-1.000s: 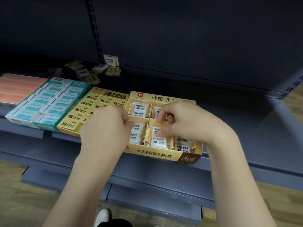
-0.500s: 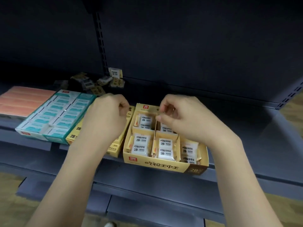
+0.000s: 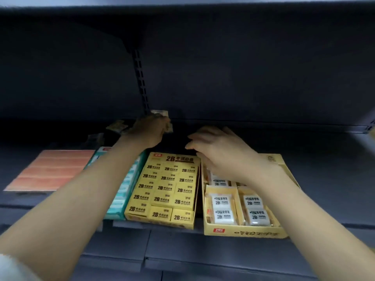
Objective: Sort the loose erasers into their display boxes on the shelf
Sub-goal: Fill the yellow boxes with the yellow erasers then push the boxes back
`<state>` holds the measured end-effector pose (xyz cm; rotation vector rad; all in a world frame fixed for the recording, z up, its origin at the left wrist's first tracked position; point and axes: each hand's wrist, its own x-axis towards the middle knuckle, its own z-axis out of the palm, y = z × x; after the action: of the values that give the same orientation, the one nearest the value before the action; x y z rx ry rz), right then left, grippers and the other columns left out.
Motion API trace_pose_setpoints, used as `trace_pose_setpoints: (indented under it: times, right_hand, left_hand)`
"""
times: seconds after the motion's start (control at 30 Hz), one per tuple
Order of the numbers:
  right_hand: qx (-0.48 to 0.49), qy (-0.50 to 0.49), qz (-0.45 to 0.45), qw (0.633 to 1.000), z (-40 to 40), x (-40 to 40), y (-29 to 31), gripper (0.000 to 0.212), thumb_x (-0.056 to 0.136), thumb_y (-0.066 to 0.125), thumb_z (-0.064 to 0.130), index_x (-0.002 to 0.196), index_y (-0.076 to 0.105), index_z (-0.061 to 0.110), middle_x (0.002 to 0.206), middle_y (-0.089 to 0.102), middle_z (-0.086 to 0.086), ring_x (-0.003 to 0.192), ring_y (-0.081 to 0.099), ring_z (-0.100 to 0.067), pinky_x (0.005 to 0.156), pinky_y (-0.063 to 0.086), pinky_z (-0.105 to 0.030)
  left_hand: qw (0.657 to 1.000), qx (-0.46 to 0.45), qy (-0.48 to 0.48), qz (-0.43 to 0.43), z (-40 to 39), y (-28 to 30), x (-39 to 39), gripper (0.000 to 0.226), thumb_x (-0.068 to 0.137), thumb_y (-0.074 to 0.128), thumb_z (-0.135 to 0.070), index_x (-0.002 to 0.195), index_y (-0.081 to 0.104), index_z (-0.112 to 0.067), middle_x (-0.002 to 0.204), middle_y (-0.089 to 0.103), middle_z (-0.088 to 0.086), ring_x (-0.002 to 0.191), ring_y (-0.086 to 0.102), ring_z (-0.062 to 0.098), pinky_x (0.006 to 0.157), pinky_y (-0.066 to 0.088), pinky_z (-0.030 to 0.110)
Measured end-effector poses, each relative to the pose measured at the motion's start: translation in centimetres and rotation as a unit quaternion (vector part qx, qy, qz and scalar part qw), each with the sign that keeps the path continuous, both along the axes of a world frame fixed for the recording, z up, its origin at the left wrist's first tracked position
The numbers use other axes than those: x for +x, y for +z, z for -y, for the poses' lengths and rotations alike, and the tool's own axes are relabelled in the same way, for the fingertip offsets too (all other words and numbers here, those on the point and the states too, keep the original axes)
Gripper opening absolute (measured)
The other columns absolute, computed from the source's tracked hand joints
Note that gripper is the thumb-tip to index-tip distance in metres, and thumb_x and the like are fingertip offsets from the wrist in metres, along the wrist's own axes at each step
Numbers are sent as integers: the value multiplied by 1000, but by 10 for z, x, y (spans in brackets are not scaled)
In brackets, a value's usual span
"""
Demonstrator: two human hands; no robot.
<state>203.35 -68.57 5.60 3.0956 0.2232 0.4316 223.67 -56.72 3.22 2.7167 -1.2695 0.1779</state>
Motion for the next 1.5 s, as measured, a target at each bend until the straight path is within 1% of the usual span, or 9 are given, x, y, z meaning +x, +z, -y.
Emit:
trace_pose_setpoints:
  times: [0.27,0.37,0.47,0.63,0.77,0.9,1.03,1.2,1.5]
  right_hand:
    - [-113,-24,-14,993,13,34,4,45,90,55,20,135,50,22,147,40,-1,140,26,-25,108,22,-43]
    - [-142,6,24,990,19,53,3,43,71,75,11,113,67,15,122,63,-9,118,54,-32,92,43,-46]
    - [-190,22,31,981,27,75,-3,49,60,83,12,107,70,17,117,66,-9,112,59,-32,90,47,-45]
    - [-270,22,-20,962,49,101,-12,59,81,67,19,136,48,25,148,38,-7,139,30,-28,113,19,-45]
    - [-328,13,-75,942,61,119,-16,61,91,51,20,147,28,29,157,18,-3,144,12,-24,116,4,-41]
    - [-390,41,-74,917,60,146,-22,62,95,47,22,149,18,28,159,9,-3,146,6,-24,116,-1,-42]
    - [-434,62,-81,895,52,179,-30,56,100,29,16,151,9,25,159,0,-1,146,5,-24,116,-1,-43]
    - [-413,119,36,902,45,208,-33,54,83,27,16,126,60,21,132,57,-2,112,60,-24,99,43,-41]
    - [-284,170,79,940,6,226,-41,49,73,30,11,104,67,8,94,64,-13,73,63,-28,66,52,-30]
  left_hand:
    - [990,81,-112,17,11,-33,55,56,92,49,-2,144,31,-12,149,32,11,138,27,25,112,21,30]
    - [988,61,-139,37,15,-33,55,38,91,48,-10,129,51,-14,135,49,12,122,46,26,96,37,29]
    - [984,71,-128,104,16,-33,54,26,93,46,-23,118,51,-18,119,58,11,105,58,28,80,48,34]
    - [977,73,-109,166,14,-25,50,32,91,48,-16,123,49,-15,116,62,9,103,60,27,81,40,31]
    - [976,-30,-91,197,3,-7,45,31,54,71,2,83,65,-9,72,70,9,67,67,27,75,42,35]
    - [990,-88,25,107,-18,7,41,38,64,79,-13,95,58,-8,88,69,14,83,65,31,76,43,37]
    - [976,-199,91,6,-39,15,41,25,90,50,-8,112,47,1,105,63,23,95,60,38,69,43,36]
    - [953,-254,156,-56,-62,15,42,29,89,45,-2,118,42,-1,105,61,21,94,59,37,65,37,32]
    - [898,-313,225,-211,-80,13,28,39,78,59,-9,110,38,-11,104,57,11,101,55,29,71,48,33]
